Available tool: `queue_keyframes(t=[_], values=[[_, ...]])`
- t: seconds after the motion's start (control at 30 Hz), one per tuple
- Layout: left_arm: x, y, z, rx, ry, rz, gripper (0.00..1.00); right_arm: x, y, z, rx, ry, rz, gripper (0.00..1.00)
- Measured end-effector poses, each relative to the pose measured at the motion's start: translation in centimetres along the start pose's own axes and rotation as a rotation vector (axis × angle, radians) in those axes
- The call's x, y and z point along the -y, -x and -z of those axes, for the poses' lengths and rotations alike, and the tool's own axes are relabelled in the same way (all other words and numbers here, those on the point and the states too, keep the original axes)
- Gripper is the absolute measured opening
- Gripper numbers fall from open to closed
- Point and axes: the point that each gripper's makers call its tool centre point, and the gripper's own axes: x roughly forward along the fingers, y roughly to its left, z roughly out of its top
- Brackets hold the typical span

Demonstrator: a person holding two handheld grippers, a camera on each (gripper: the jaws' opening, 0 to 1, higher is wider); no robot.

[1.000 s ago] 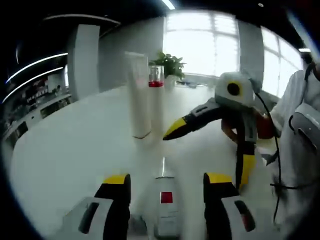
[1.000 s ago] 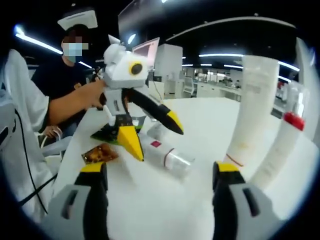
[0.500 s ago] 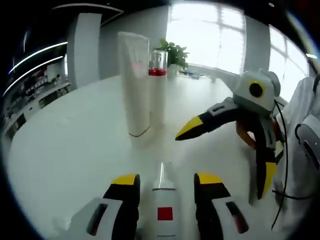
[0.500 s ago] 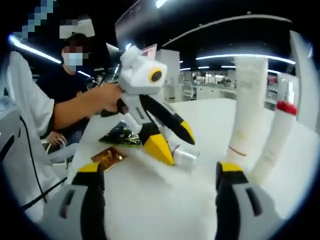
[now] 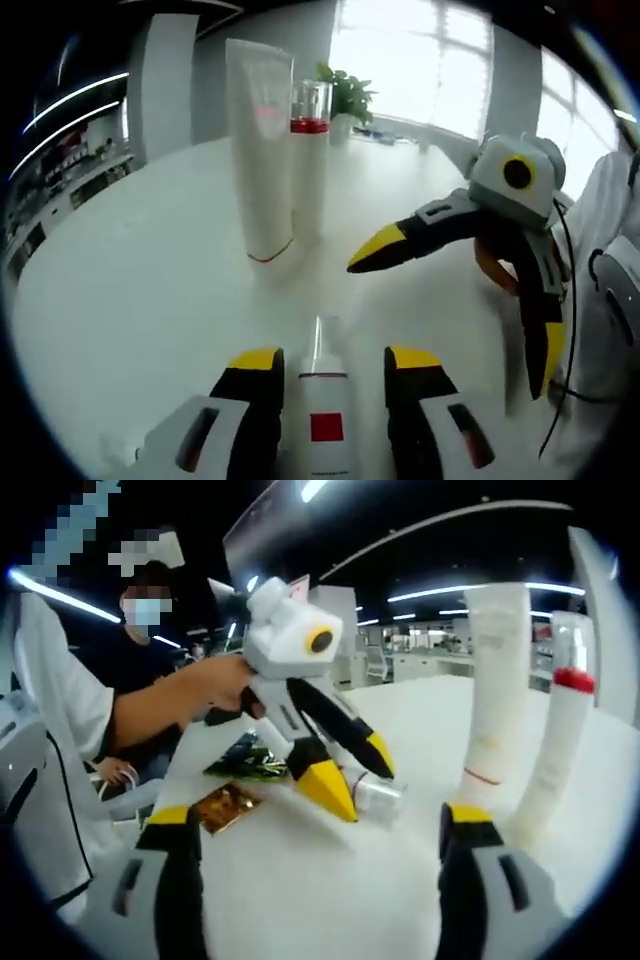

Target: Arrange the skincare products in the storage area until every visible bottle or jar stands upright without overlapping.

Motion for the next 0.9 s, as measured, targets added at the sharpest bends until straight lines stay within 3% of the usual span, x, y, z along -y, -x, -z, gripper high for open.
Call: queue_keyframes(t=[0.3, 0.47, 0.77, 0.9], values=[[0.04, -0.78, 0.93, -0.047, 0.014, 0.009, 0.34, 0.19, -0.33, 0.32, -0.013, -0.008, 0.002, 0.99], [-0.18, -0.51, 0.84, -0.05, 0.01, -0.013, 0.23, 0.11, -0.29, 0.47, -0.013, -0.007, 0.003, 0.98], [-0.62, -0.35, 0.68, -0.047, 0.027, -0.03, 0.22, 0.35, -0.57, 0.5, -0.022, 0.008, 0.006, 0.98], [-0.39, -0.26, 0.46, -0.022, 0.061, -0.006, 0.22, 0.65, -0.51, 0.57, -0.034, 0.014, 0.016, 0.98]])
